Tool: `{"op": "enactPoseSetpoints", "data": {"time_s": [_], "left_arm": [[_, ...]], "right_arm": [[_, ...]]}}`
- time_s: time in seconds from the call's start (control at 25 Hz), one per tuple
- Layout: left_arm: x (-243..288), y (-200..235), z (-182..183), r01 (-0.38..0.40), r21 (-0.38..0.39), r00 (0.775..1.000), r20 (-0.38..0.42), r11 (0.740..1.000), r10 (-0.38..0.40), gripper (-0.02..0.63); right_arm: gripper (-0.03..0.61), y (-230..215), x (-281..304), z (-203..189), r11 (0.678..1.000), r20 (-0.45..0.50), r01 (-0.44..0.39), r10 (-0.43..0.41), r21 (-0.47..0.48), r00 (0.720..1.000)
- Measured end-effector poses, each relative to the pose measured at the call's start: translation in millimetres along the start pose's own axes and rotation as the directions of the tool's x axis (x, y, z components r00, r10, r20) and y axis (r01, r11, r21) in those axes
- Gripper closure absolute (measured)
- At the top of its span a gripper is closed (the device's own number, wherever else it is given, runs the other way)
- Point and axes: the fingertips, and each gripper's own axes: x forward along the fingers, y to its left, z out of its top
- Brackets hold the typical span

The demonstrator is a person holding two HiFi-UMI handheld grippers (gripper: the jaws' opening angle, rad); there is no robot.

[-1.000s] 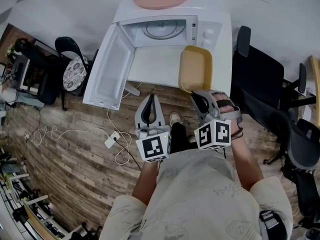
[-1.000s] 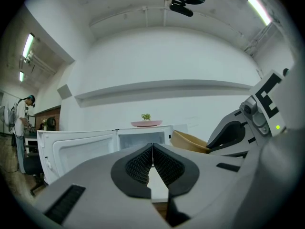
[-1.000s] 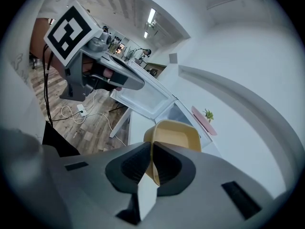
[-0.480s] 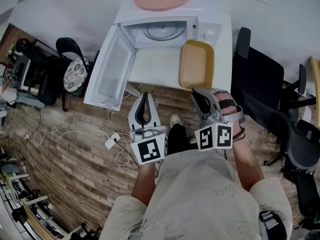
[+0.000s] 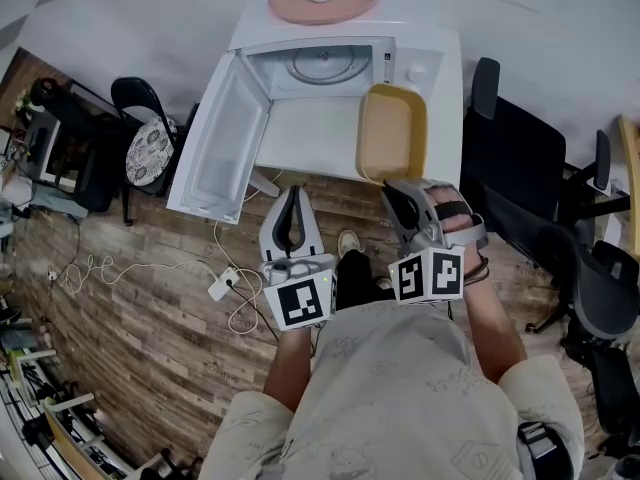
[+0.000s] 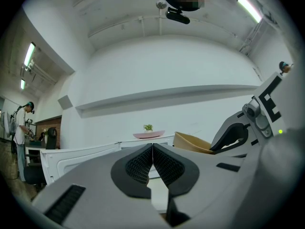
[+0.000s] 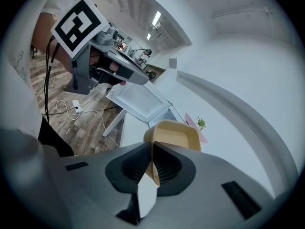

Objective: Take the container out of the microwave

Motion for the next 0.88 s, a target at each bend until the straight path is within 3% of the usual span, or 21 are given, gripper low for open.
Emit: {"op": "enactPoseSetpoints", "data": {"time_s": [0.88], "left_arm": [[1.1,-7.7,4.1,0.015,0.008,1.0,0.004,1.0,-0.015,0.604]], "right_arm": [[0.543,-1.7,-1.8,-1.8,1.0,0.002,-0.003,0.003,-0.004,1.0]]}}
